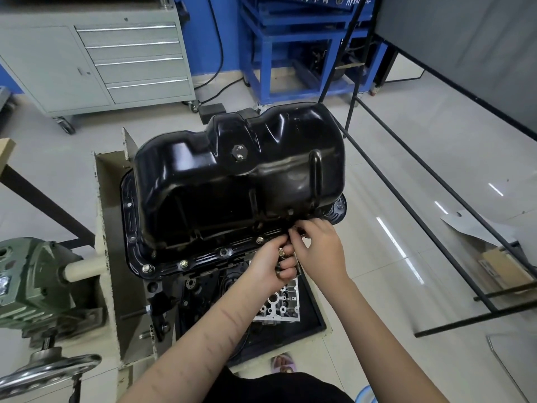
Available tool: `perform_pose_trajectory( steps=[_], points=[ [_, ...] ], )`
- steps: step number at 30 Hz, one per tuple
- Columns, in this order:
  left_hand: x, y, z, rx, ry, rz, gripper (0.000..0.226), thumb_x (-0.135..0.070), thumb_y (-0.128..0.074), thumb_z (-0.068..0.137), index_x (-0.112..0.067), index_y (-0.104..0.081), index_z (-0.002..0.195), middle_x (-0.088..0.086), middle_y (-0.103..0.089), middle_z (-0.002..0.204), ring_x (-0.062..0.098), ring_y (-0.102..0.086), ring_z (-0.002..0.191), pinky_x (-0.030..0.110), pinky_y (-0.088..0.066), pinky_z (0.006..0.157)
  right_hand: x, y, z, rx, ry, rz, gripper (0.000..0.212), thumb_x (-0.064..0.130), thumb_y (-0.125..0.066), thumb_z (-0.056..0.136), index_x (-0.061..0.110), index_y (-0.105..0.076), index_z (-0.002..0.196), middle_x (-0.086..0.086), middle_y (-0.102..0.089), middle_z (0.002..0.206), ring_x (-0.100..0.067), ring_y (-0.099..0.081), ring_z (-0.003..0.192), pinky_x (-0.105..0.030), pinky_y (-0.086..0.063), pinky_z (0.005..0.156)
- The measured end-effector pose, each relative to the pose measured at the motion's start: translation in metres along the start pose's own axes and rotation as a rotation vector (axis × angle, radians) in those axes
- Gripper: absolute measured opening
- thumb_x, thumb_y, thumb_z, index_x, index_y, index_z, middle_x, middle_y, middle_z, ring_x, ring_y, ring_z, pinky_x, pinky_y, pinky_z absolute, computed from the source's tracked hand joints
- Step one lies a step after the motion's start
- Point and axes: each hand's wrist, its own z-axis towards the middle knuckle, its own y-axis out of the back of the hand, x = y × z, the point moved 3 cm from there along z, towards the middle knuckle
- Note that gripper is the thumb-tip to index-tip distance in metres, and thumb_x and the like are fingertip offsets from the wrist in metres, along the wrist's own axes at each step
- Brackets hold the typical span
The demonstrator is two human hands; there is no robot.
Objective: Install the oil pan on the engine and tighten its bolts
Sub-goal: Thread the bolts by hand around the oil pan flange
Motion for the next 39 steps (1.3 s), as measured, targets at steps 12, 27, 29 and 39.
perform_pose_trajectory(
  steps=[12, 27, 29, 39],
  points=[
    [-0.0005, -0.002, -0.0028, -0.005, -0.001, -0.005, 0.04, -0.025, -0.037, 0.098, -0.013, -0.047, 0.061, -0.008, -0.034, 0.039, 0.002, -0.021, 0.024, 0.011, -0.01, 0.024, -0.0014, -0.0037, 0.0057, 0.016, -0.088, 0.012, 0.018, 0.019, -0.063, 0.084, 0.001, -0.065, 0.086, -0.012, -0.063, 0.082, -0.028, -0.055, 0.085, -0.032, -0.038, 0.074],
    [-0.0005, -0.0004, -0.002, -0.002, 0.001, -0.001, 0.036, -0.025, -0.038, 0.097, -0.014, -0.042, 0.063, -0.008, -0.035, 0.039, 0.002, -0.022, 0.025, 0.012, -0.012, 0.024, -0.0006, -0.0022, 0.0061, 0.06, -0.067, -0.034, 0.021, 0.023, -0.061, 0.085, 0.002, -0.064, 0.086, -0.011, -0.062, 0.084, -0.026, -0.053, 0.087, -0.033, -0.04, 0.074],
    [-0.0003, 0.0, -0.0017, 0.003, 0.001, -0.006, 0.036, -0.025, -0.037, 0.098, -0.014, -0.043, 0.064, -0.008, -0.035, 0.039, 0.002, -0.022, 0.024, 0.012, -0.012, 0.024, -0.001, -0.0011, 0.0048, 0.068, -0.064, -0.002, 0.017, 0.019, -0.061, 0.085, 0.003, -0.067, 0.088, -0.011, -0.062, 0.084, -0.027, -0.054, 0.086, -0.034, -0.041, 0.076],
    [0.0004, 0.0001, -0.001, 0.01, 0.0, -0.002, 0.035, -0.025, -0.035, 0.098, -0.015, -0.042, 0.065, -0.008, -0.037, 0.039, 0.002, -0.023, 0.025, 0.013, -0.013, 0.023, -0.0036, -0.0023, 0.0068, 0.113, -0.041, -0.069, 0.023, 0.022, -0.055, 0.09, 0.0, -0.061, 0.09, -0.013, -0.059, 0.09, -0.027, -0.05, 0.093, -0.031, -0.037, 0.079]
  ],
)
